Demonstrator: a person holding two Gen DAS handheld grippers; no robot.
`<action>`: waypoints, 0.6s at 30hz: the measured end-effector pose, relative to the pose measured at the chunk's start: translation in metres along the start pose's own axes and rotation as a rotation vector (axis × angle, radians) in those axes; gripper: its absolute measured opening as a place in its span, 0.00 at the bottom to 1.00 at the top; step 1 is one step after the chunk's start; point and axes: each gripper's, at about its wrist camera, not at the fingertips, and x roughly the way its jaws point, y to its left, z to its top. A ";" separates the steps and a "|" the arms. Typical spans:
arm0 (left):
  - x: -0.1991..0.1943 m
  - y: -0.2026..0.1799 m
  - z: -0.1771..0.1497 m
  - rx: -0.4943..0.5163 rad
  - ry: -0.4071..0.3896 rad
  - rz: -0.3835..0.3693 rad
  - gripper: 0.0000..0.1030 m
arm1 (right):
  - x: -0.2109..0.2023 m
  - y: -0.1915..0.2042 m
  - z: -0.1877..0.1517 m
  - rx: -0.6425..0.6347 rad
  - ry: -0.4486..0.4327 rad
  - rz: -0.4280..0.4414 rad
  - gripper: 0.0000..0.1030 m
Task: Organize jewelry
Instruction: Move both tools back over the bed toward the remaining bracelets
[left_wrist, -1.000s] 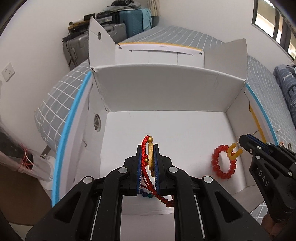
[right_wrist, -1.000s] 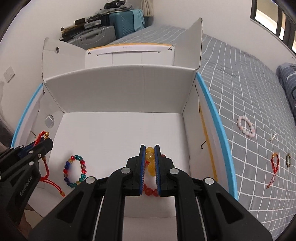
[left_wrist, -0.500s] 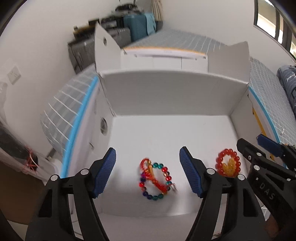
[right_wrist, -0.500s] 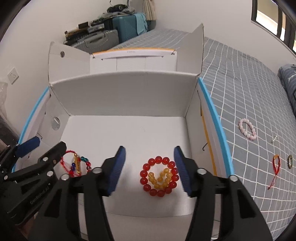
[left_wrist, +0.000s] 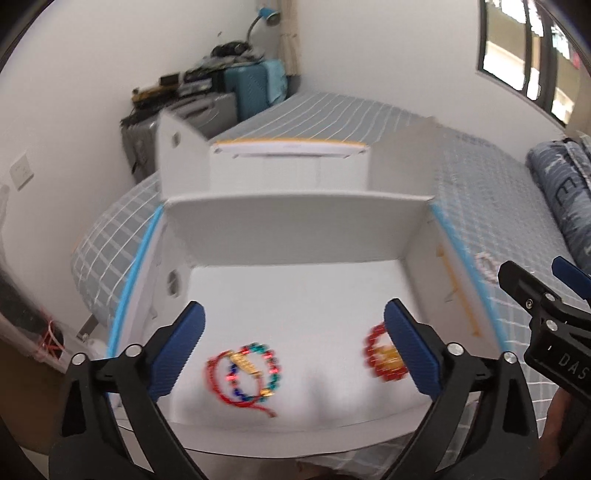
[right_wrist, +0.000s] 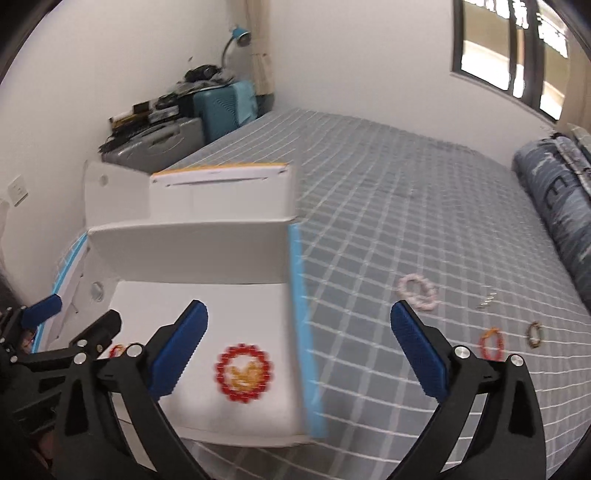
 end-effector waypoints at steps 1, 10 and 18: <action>-0.004 -0.013 0.002 0.013 -0.012 -0.018 0.95 | -0.005 -0.013 0.001 0.004 -0.010 -0.021 0.93; -0.017 -0.131 0.015 0.132 -0.044 -0.149 0.94 | -0.030 -0.142 -0.004 0.103 -0.029 -0.176 0.93; -0.004 -0.245 0.013 0.243 -0.029 -0.250 0.94 | -0.030 -0.253 -0.021 0.219 -0.010 -0.262 0.93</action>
